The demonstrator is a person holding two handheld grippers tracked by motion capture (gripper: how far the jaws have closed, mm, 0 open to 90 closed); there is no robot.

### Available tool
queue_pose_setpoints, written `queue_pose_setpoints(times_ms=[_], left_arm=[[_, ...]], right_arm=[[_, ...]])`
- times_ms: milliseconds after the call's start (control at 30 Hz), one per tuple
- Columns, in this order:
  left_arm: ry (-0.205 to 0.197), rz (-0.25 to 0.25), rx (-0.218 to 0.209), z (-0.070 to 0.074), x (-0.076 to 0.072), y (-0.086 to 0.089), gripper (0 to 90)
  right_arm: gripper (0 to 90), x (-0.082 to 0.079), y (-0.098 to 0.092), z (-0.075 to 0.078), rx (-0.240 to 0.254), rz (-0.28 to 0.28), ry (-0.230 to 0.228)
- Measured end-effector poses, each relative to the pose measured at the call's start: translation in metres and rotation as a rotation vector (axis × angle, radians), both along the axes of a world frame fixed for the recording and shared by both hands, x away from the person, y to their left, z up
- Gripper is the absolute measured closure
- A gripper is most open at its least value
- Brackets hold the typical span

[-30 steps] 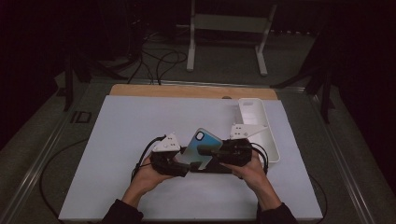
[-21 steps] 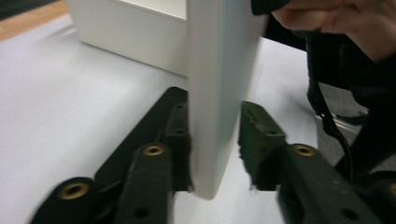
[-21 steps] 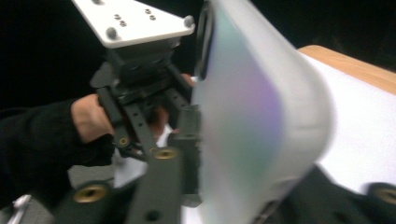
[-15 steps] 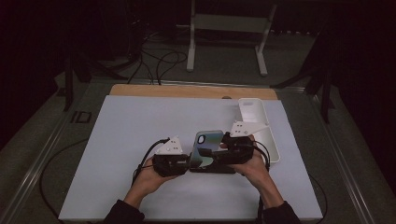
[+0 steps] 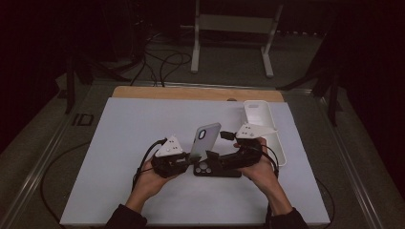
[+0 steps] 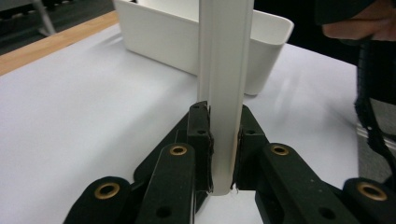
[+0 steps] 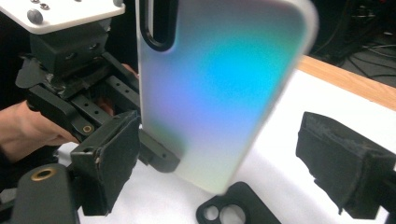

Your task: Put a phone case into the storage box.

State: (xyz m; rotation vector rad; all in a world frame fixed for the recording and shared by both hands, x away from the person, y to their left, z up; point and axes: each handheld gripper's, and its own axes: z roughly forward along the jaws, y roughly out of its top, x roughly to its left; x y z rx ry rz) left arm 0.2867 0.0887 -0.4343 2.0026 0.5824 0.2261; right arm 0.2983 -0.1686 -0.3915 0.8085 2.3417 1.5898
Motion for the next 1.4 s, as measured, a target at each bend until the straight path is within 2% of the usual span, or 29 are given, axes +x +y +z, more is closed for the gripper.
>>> queue_pose_setpoints(times_ms=[33,200,233,433,533,567,700,867,967,1233,1400], left_arm=[[-0.004,0.022,0.009,0.000,0.000,0.000,81.0],[-0.012,0.051,0.023,-0.001,0.000,-0.001,80.9],[-0.017,0.062,0.028,-0.002,0.000,-0.002,81.0],[-0.026,0.084,0.033,-0.002,-0.001,-0.005,81.0],[-0.032,0.088,0.037,-0.003,-0.002,-0.005,81.0],[-0.034,0.086,0.041,-0.003,-0.002,-0.006,81.0],[-0.039,0.083,0.050,-0.005,-0.003,-0.010,81.0],[-0.037,0.075,0.050,-0.006,-0.004,-0.013,81.0],[-0.027,0.069,0.043,-0.007,-0.006,-0.017,81.0],[0.006,0.065,0.026,-0.013,-0.007,-0.027,80.9],[0.011,0.062,0.020,-0.013,-0.006,-0.026,80.9]], right_arm=[[13.8,0.000,-0.002,0.000,0.009,-0.021,0.007],[13.8,0.001,-0.005,0.002,0.033,-0.066,0.019],[13.8,0.002,-0.006,0.003,0.051,-0.083,0.024],[13.9,0.002,0.002,0.008,0.078,-0.096,0.038],[14.1,0.003,0.005,0.009,0.085,-0.107,0.038],[14.4,0.004,0.008,0.011,0.106,-0.113,0.050],[15.2,0.006,0.014,0.012,0.135,-0.123,0.067],[15.7,0.007,0.019,0.011,0.145,-0.139,0.073],[16.1,0.007,0.022,0.011,0.169,-0.159,0.075],[14.6,0.005,0.029,0.009,0.144,-0.196,0.049],[15.6,0.004,0.030,0.009,0.129,-0.201,0.033]])
